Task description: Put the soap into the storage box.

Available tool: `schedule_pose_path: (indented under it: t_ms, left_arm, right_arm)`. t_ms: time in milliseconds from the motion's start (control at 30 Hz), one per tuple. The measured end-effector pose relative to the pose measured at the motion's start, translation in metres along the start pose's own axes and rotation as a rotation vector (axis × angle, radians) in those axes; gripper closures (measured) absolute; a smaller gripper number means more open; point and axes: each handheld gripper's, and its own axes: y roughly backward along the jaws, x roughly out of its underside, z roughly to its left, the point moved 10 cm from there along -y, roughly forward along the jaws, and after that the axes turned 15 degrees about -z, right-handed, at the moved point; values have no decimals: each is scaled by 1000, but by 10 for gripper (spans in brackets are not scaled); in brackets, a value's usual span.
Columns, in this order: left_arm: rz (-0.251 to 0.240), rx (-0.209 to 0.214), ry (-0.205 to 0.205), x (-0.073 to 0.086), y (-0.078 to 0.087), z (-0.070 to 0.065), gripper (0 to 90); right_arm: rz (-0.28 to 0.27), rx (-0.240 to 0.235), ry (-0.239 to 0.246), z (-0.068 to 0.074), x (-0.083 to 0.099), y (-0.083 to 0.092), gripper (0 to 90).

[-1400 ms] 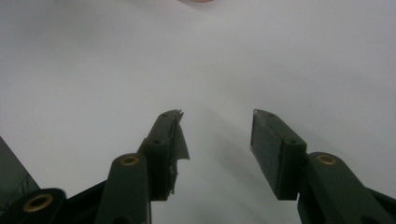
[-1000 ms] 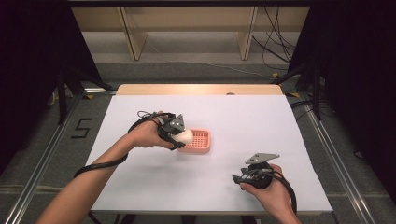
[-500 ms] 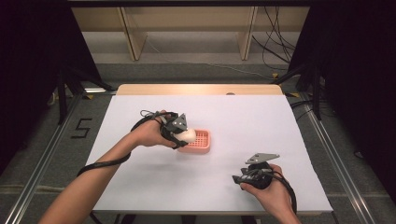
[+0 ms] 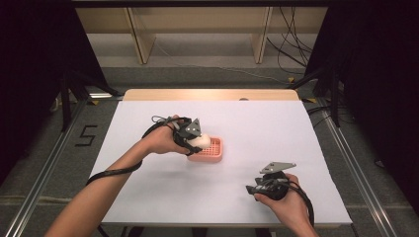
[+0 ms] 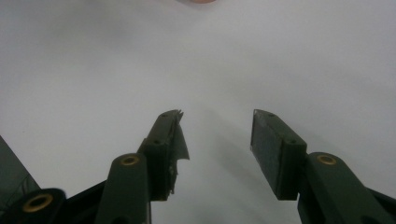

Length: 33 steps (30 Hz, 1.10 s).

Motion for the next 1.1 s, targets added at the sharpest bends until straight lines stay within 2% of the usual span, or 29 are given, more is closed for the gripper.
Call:
schedule_pose_path:
  t_ms: [133, 433, 700, 767, 1100]
  left_arm:
    - [-1, 1, 14, 0, -3, 0, 492]
    - [-2, -10, 11, 1, -5, 4, 492]
    - [-12, -20, 30, 1, -9, 6, 491]
    - [-12, -25, 17, 1, -11, 7, 491]
    - [-2, -32, 12, 3, -16, 9, 491]
  right_arm:
    - [0, -2, -2, 0, 0, 0, 529]
    - [-4, -2, -3, 1, 0, 0, 529]
    - [-6, -2, -4, 1, 0, -1, 529]
    - [-6, -4, -7, 1, 0, -1, 529]
    - [-3, -3, -12, 2, 1, -1, 529]
